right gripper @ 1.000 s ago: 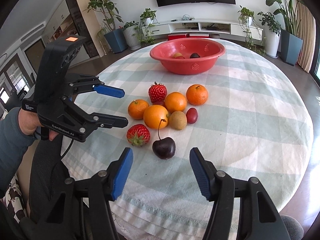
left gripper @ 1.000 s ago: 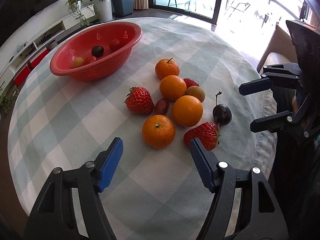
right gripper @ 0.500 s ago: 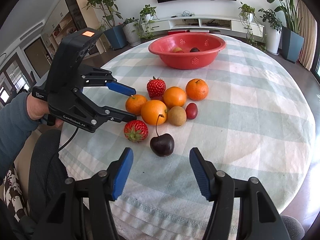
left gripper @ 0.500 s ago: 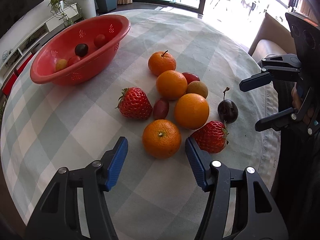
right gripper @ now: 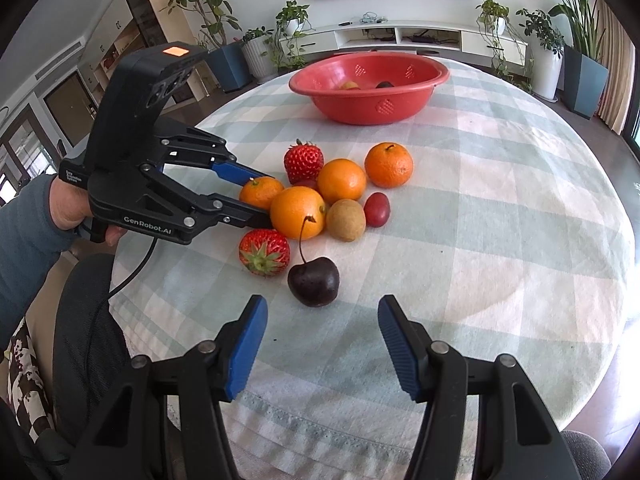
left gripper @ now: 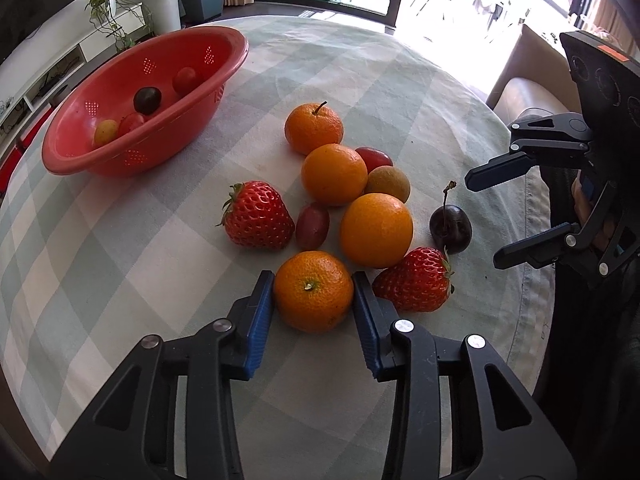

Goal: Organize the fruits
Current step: 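Lower the left gripper onto the mandarin orange and close it, then close the right gripper on the dark stemmed cherry while the left gripper holds the mandarin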

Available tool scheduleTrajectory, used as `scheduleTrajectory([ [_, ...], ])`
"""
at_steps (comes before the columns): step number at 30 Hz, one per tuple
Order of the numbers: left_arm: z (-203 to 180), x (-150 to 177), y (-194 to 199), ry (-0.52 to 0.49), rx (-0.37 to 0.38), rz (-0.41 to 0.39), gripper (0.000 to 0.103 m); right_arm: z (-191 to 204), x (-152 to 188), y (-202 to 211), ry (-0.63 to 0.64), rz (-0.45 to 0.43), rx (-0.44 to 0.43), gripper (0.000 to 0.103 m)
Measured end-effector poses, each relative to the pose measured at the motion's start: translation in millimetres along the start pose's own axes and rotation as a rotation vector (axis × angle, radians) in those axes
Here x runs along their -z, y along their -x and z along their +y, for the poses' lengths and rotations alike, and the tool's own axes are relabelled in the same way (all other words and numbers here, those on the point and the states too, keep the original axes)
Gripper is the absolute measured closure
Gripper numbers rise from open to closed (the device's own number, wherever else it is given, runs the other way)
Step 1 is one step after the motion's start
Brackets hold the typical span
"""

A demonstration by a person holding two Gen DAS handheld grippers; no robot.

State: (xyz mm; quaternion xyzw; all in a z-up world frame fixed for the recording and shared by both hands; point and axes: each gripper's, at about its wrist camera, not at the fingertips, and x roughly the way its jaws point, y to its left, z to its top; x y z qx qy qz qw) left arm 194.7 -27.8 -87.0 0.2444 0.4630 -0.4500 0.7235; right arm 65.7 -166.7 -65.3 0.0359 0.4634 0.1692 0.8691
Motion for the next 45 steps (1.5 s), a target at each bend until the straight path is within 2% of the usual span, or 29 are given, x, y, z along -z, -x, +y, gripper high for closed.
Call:
scheduleTrajectory([
  [4, -3, 1, 0, -0.008, -0.017, 0.003, 0.067, 0, 0, 0, 0.002, -0.003, 0.000, 0.041],
  [9, -2, 9, 6, 0.041, -0.014, -0.023, 0.067, -1, -3, 0, 0.006, -0.006, 0.007, 0.041],
  [16, 1, 29, 29, 0.152, -0.032, -0.094, 0.067, 0, -14, -12, 0.034, 0.011, 0.014, 0.044],
  [23, -10, 45, 58, 0.216, -0.072, -0.160, 0.067, 4, -18, -26, 0.083, 0.058, 0.022, 0.049],
  [28, -17, 50, 64, 0.232, -0.069, -0.175, 0.067, 5, -20, -29, 0.113, 0.066, 0.026, 0.051],
  [33, -18, 52, 61, 0.249, -0.072, -0.178, 0.067, 10, -20, -30, 0.156, 0.077, 0.034, 0.062],
  [39, -17, 51, 60, 0.253, -0.071, -0.181, 0.067, 16, -19, -31, 0.187, 0.078, 0.039, 0.070],
  [45, -18, 49, 62, 0.259, -0.074, -0.191, 0.067, 17, -18, -31, 0.184, 0.077, 0.038, 0.070],
])
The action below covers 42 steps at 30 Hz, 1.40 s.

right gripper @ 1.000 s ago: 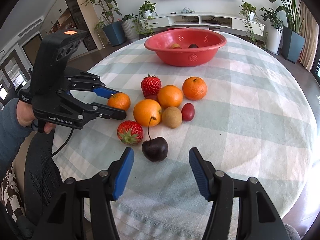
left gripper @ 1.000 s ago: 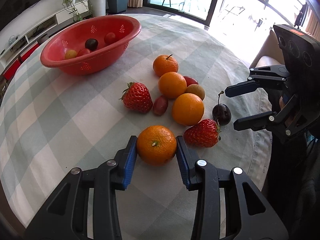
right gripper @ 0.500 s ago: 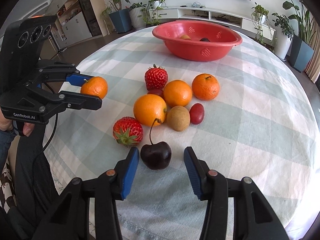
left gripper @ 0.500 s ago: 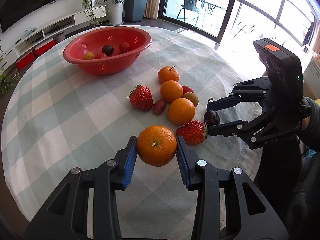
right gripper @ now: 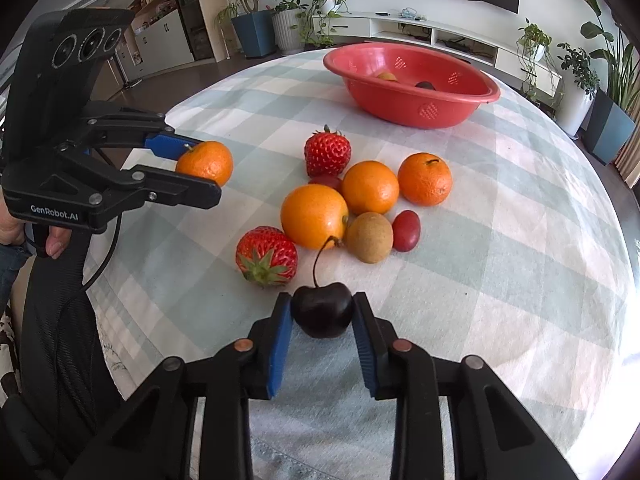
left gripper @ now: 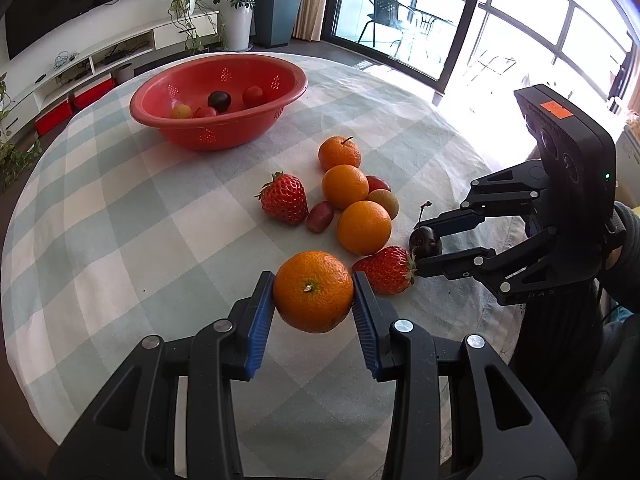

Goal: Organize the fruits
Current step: 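Close the right gripper on the dark stemmed cherry while the left gripper holds the mandarin, then carry the mandarin in the left gripper into the bowl while the right gripper carries the cherry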

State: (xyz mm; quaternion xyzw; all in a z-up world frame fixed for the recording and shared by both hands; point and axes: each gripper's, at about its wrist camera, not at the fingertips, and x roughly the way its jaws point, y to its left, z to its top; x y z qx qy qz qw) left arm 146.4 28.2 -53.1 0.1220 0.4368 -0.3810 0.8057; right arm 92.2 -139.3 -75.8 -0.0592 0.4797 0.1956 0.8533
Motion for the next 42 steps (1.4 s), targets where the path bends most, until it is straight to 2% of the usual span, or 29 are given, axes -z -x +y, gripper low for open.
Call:
scheduleTrajectory([
  [9, 2, -8, 4, 0.012, -0.001, -0.023, 0.067, 1, -1, 12, -0.010, -0.018, -0.025, 0.070],
  [14, 6, -21, 12, 0.019, -0.011, -0.049, 0.067, -6, -13, 32, -0.020, -0.054, -0.040, 0.070],
  [19, 13, -47, 20, 0.028, -0.037, -0.083, 0.067, -25, -43, 58, -0.021, -0.120, -0.012, 0.070],
  [25, 30, -91, 24, 0.064, -0.079, -0.125, 0.067, -44, -101, 76, 0.029, -0.195, 0.054, 0.070],
  [34, 58, -148, 3, 0.074, -0.146, -0.109, 0.067, -81, -167, 47, -0.006, -0.166, 0.032, 0.070],
  [42, 75, -169, -38, 0.061, -0.186, -0.038, 0.067, -96, -190, 0, -0.009, -0.089, 0.024, 0.070],
])
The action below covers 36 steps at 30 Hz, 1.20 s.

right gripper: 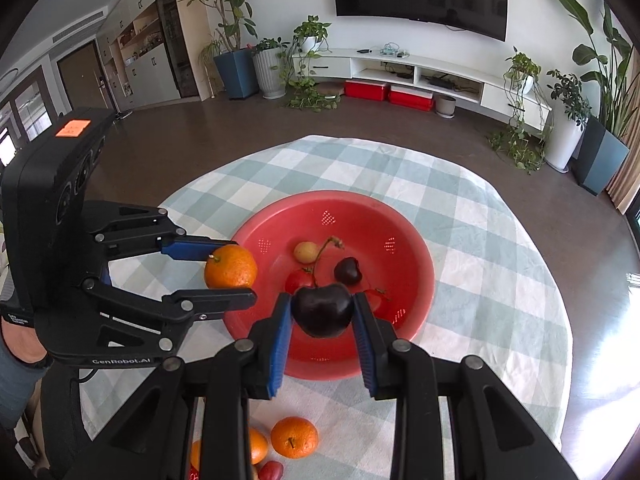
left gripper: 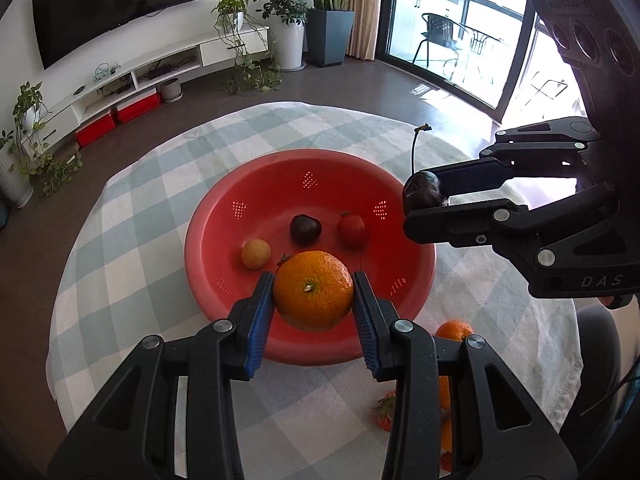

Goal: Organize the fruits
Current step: 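Carry the mandarin in the left gripper into the bowl while the right gripper carries the cherry, then open the left gripper to drop the mandarin while the right gripper releases the cherry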

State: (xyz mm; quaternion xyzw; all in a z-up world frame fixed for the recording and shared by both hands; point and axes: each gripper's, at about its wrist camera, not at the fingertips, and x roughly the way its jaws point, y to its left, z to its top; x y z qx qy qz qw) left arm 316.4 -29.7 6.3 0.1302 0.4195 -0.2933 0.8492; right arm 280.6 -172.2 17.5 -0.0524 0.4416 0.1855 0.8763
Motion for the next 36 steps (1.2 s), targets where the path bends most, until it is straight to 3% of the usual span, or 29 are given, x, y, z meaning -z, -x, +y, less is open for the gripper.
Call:
scheduleTrajectory([
  [17, 22, -3, -62, 0.030, -0.060, 0.073, 0.067, -12, 2, -68, -0.016, 0.140, 0.017, 0.070],
  [36, 15, 1, -76, -0.016, -0.068, 0.095, 0.066, -8, 1, -80, 0.034, 0.150, 0.064, 0.070],
])
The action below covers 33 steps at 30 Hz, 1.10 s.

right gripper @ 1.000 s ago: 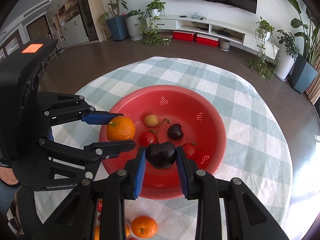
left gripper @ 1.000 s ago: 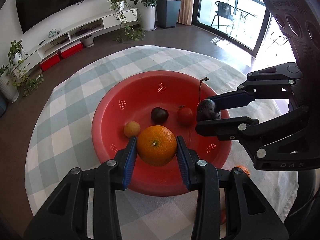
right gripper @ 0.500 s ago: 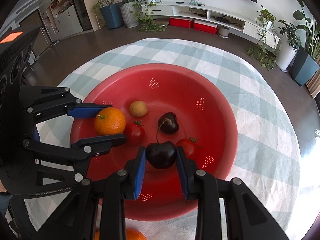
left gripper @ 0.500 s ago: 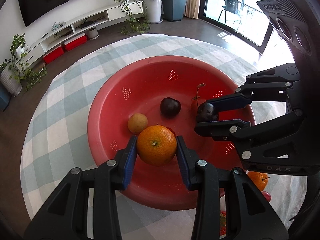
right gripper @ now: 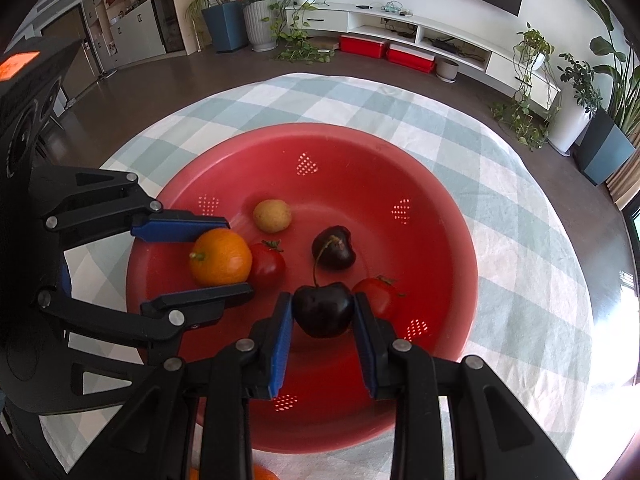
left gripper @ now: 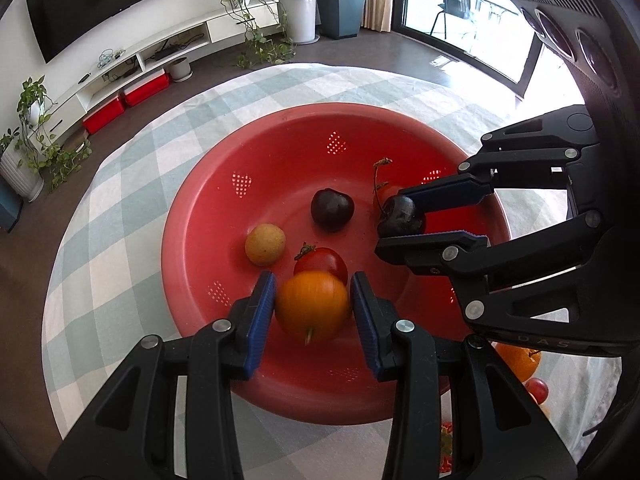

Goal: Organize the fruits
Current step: 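Open the left gripper to drop the mandarin while the right gripper releases the cherry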

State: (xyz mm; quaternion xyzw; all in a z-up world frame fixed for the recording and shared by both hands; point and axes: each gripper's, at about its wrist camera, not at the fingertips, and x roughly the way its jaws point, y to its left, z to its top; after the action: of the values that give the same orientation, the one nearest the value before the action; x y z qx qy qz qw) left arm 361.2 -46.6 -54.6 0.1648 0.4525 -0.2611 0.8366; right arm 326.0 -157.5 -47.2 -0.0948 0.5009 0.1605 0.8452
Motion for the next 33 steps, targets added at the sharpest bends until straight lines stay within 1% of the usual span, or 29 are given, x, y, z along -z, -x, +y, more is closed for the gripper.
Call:
scheduleTrajectory([
  [5, -1, 0, 0, -0.003, 0.003, -0.002, 0.060, 5, 0, 0, 0.032, 0.002, 0.033, 0.070],
  [8, 0, 0, 1, -0.005, 0.004, -0.005, 0.060, 5, 0, 1, 0.036, 0.000, 0.033, 0.070],
  [11, 0, 1, 2, -0.004, -0.003, -0.006, 0.058, 5, 0, 0, 0.038, 0.003, 0.032, 0.070],
  [14, 1, 3, 5, 0.002, -0.003, -0.011, 0.048, 6, 1, 0, 0.041, 0.004, 0.041, 0.069],
  [16, 2, 4, 9, 0.006, -0.006, -0.018, 0.046, 5, 1, 1, 0.037, 0.003, 0.045, 0.065],
  [17, 1, 4, 12, 0.005, -0.011, -0.023, 0.042, 4, 2, 1, 0.034, 0.003, 0.049, 0.062],
  [18, 1, 5, 15, 0.004, -0.017, -0.030, 0.036, 4, 2, 2, 0.031, 0.002, 0.050, 0.059],
  [20, 1, 6, 22, 0.013, -0.018, -0.046, 0.029, 4, 3, 4, 0.031, -0.001, 0.054, 0.059],
  [23, 1, 8, 35, 0.031, -0.027, -0.067, 0.026, 5, 5, 14, 0.035, -0.026, 0.065, 0.059],
  [25, 1, 12, 47, 0.047, -0.031, -0.093, 0.019, 5, 6, 26, 0.035, -0.053, 0.070, 0.058],
  [27, 1, 17, 63, 0.064, -0.041, -0.128, 0.005, 5, 8, 42, 0.028, -0.090, 0.076, 0.050],
  [28, 0, 19, 72, 0.074, -0.044, -0.147, 0.001, 4, 11, 51, 0.020, -0.111, 0.073, 0.047],
  [30, -1, 28, 90, 0.097, -0.042, -0.188, 0.000, 2, 18, 72, -0.003, -0.157, 0.056, 0.036],
  [31, -2, 33, 99, 0.110, -0.037, -0.205, 0.000, 1, 23, 82, -0.017, -0.182, 0.039, 0.033],
  [33, -4, 45, 116, 0.137, -0.027, -0.240, 0.000, -2, 37, 100, -0.052, -0.226, -0.002, 0.023],
])
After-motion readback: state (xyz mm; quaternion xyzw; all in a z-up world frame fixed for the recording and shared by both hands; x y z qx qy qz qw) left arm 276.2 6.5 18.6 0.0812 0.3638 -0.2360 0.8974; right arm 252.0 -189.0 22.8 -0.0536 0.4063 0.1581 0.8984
